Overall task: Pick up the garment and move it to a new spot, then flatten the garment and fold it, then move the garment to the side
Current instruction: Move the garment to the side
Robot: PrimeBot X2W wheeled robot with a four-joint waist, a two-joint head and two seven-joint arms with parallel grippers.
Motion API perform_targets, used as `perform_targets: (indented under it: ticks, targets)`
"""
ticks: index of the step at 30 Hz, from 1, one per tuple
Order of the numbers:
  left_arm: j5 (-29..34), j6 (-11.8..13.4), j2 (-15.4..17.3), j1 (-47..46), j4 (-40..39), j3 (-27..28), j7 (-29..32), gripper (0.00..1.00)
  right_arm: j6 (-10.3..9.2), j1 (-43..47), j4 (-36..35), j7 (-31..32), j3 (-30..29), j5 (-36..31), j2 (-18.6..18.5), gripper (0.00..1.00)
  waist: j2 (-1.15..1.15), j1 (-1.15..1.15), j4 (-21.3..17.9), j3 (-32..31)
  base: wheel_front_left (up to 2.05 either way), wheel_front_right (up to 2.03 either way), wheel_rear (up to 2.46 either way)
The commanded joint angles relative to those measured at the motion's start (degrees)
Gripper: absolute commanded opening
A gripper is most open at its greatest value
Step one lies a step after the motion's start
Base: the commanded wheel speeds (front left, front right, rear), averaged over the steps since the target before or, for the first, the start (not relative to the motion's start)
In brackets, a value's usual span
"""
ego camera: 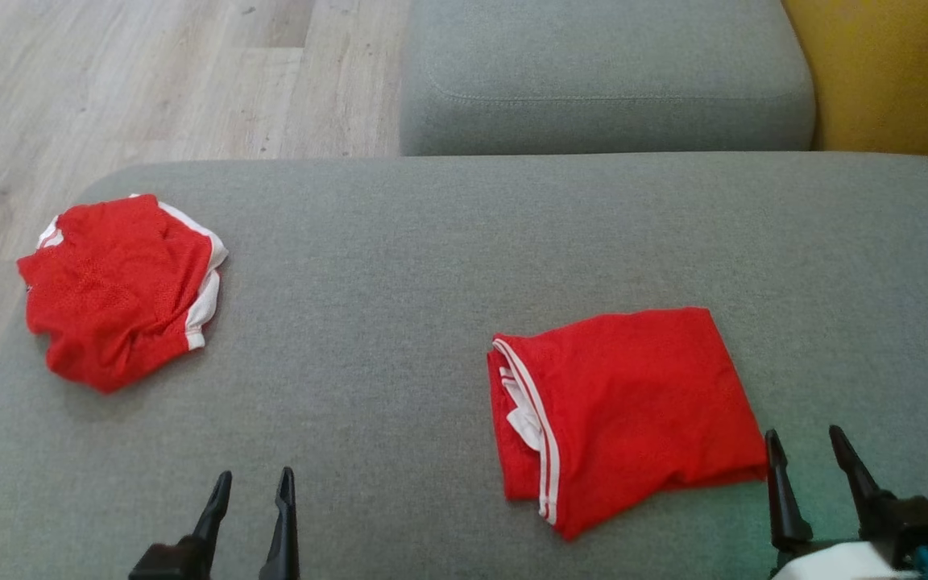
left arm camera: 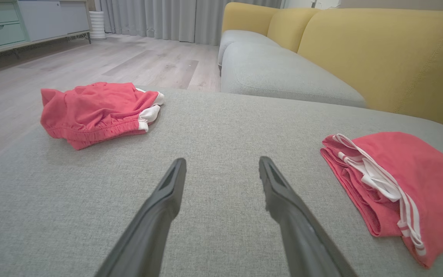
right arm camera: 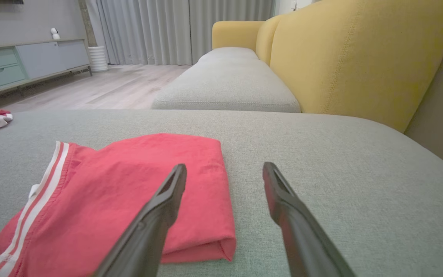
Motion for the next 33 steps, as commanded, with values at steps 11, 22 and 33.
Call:
perform_targets:
  ticks: [11,22,33]
  targets:
    - [-0.22,-0.17,-0.38,-2.70,-1.88,1.00,-0.70,1.00,-0.04,-18.92,7.07,15.78,9.50,11.31,-9.68,1.00,0.00,0.00,-0.41,3.14,0.00,0.00,0.00]
    - [-0.83,0.15,-0.38,-5.06,-1.17,-0.78,-0.70,1.00,-0.04,-28.74,21.17,31.08,11.89,20.17,-12.34,1.00,0.00,0.00,2.97,6.36,0.00,0.00,0.00]
    - [-1.53,0.88,-0.38,-6.09,-1.64,-1.71,-0.70,1.00,-0.04,-33.31,27.10,33.58,12.98,28.61,-9.52,0.00,0.00,0.00,2.62,7.31,0.00,0.00,0.00]
